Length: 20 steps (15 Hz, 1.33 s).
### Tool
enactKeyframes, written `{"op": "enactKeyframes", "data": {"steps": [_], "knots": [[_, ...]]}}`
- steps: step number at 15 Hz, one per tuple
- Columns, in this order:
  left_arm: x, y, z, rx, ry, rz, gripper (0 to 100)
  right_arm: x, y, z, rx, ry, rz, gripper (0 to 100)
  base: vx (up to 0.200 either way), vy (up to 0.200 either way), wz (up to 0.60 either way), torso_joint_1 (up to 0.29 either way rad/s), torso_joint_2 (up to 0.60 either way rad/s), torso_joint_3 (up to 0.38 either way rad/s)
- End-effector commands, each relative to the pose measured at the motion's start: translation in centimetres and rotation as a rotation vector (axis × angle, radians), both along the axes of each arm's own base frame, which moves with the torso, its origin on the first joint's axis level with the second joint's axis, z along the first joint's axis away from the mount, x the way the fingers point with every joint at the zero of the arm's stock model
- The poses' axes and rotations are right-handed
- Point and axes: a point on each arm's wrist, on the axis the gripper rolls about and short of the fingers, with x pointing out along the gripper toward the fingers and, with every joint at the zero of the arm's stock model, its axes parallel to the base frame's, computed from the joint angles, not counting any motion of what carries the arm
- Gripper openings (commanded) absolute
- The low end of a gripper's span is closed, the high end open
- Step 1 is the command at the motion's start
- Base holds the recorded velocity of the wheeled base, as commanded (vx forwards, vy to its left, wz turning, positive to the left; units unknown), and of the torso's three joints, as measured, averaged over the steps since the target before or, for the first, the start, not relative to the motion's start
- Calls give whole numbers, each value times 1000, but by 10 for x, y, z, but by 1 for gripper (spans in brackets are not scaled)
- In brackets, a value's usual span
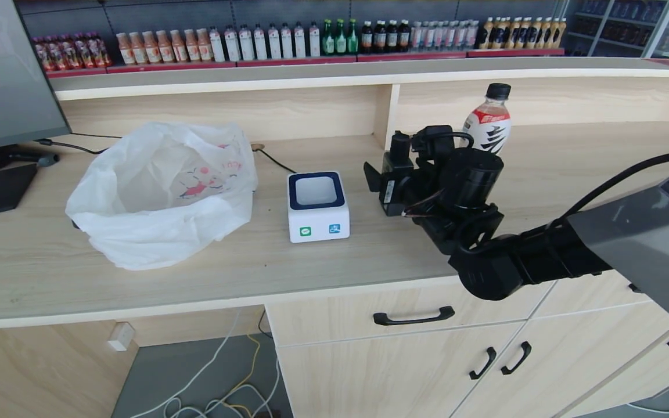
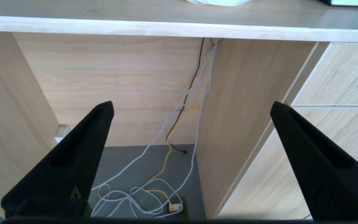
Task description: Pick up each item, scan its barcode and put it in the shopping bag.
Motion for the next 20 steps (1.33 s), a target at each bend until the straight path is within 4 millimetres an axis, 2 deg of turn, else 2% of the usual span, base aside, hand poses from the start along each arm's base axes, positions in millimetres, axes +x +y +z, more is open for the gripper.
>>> {"op": "enactKeyframes", "data": {"steps": [1, 13, 14, 20], "knots": [[0, 0, 0, 0, 0, 0, 100, 3, 0, -2, -1, 1, -3, 100, 0, 0, 0, 0, 0, 0], [0, 0, 0, 0, 0, 0, 100, 10, -2, -15, 0, 26, -13, 100, 0, 0, 0, 0, 0, 0], [0, 0, 0, 0, 0, 0, 100, 11, -3, -14, -1, 25, -10, 0, 0, 0, 0, 0, 0, 0], [0, 0, 0, 0, 0, 0, 100, 11, -4, -14, 0, 24, -6, 0, 0, 0, 0, 0, 0, 0]]}}
